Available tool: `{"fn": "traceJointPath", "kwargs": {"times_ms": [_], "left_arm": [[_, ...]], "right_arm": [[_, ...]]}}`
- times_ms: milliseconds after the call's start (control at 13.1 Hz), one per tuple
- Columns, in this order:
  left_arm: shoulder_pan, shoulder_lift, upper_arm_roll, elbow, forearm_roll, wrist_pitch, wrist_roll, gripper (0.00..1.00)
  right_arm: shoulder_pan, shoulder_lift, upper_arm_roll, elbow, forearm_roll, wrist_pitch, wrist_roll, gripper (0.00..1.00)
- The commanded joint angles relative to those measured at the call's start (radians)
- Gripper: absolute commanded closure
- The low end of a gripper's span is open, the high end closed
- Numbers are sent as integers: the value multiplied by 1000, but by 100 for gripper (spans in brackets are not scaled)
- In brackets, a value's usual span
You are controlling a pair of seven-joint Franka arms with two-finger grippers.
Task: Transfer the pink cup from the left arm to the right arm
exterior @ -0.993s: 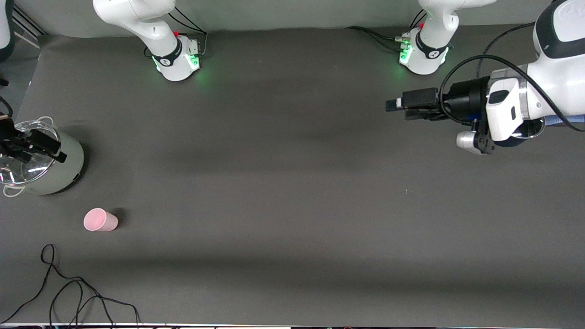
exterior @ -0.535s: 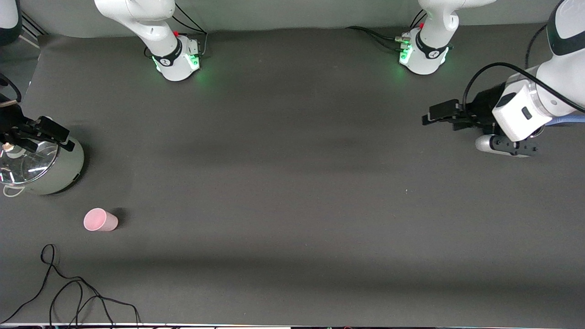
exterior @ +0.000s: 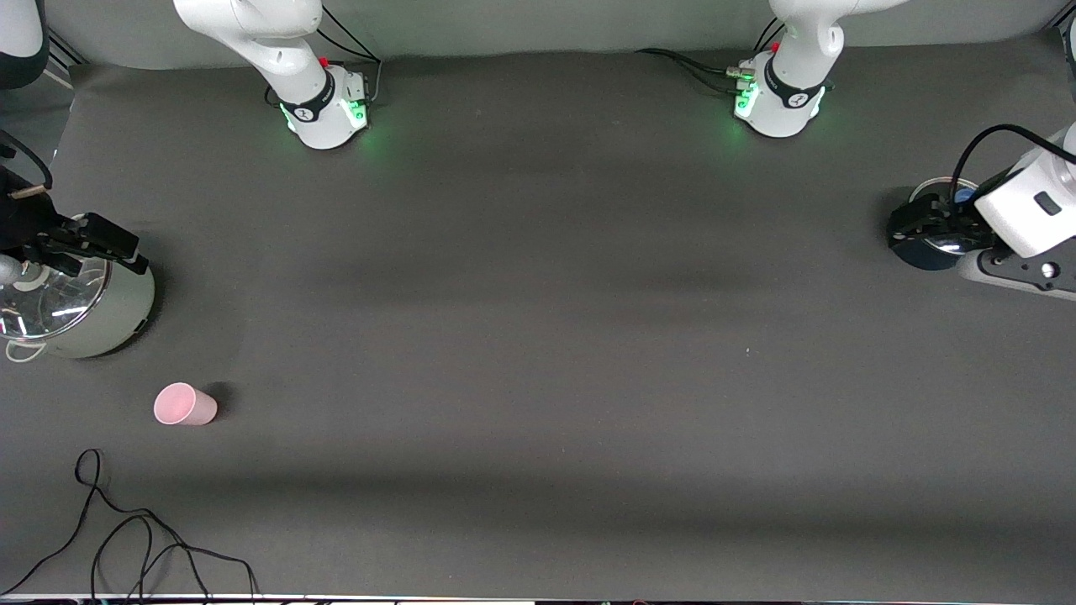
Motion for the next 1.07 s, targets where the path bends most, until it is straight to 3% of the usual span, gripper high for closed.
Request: {"fn": "traceJointPath", "kwargs": {"times_ms": [0,535,688,840,993], "left_arm": [[-10,-9,-7,5,44,-62,-24,0],[-30,37,-13,-10,119,-27,-7,0],[-66,37,-8,4,125,-24,-7,0],[-203,19,93,-1,142,-24,-8,3],[-208,-47,101,-69,97,20,-10,12]], "right_arm": [[52,38,-60,71,-22,-7,23,0],[61,27,-66,71,-45,-14,88,0],[90,26,-92,71,-45,-16,89,0],[117,24,-120,69,-45,-16,89,0],[106,26,-120,69,-42,-49,83,0]]}}
